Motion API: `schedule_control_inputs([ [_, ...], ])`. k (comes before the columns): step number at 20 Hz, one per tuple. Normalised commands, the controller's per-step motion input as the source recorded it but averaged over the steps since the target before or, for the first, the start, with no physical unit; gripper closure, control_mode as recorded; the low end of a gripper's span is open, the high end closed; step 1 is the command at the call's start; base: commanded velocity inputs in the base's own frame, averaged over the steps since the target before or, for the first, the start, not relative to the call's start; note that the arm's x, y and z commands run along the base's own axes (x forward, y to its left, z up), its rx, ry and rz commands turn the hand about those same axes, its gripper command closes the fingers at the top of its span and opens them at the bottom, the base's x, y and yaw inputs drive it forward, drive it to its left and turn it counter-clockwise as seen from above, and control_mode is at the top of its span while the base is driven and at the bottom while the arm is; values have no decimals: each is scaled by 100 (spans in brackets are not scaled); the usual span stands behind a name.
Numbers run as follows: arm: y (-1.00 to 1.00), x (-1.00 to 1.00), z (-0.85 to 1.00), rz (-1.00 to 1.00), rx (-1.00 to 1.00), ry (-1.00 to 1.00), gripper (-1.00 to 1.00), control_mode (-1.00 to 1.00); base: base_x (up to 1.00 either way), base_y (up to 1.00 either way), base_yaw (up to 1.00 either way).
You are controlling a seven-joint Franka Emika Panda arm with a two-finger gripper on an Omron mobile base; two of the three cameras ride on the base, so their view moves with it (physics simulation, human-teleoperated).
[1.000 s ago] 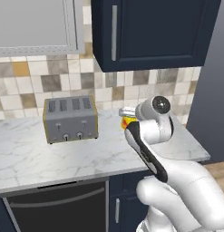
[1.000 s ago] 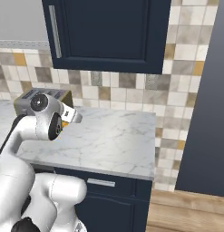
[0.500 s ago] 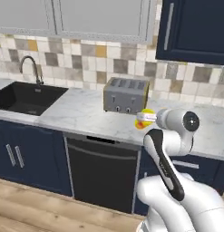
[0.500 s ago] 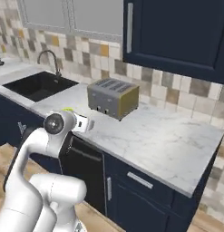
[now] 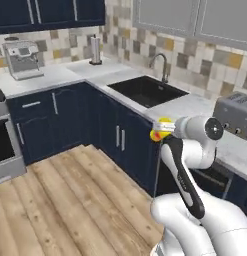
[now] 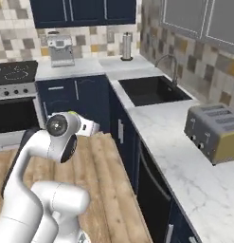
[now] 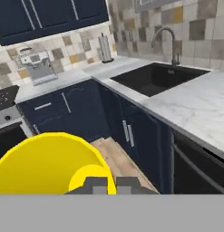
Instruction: Place the pitcher and cup on the dining counter for serving.
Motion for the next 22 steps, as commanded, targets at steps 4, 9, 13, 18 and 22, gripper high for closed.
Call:
schedule_control_inputs([
  [4,0,0,0,0,0,0,100,100,-22,0,100],
  [9,0,0,0,0,0,0,100,100,-27,4,100],
  [13,0,0,0,0,0,0,100,100,-30,8,100],
  [18,0,0,0,0,0,0,100,100,-30,11,100],
  [22,0,0,0,0,0,0,100,100,-11,11,98],
])
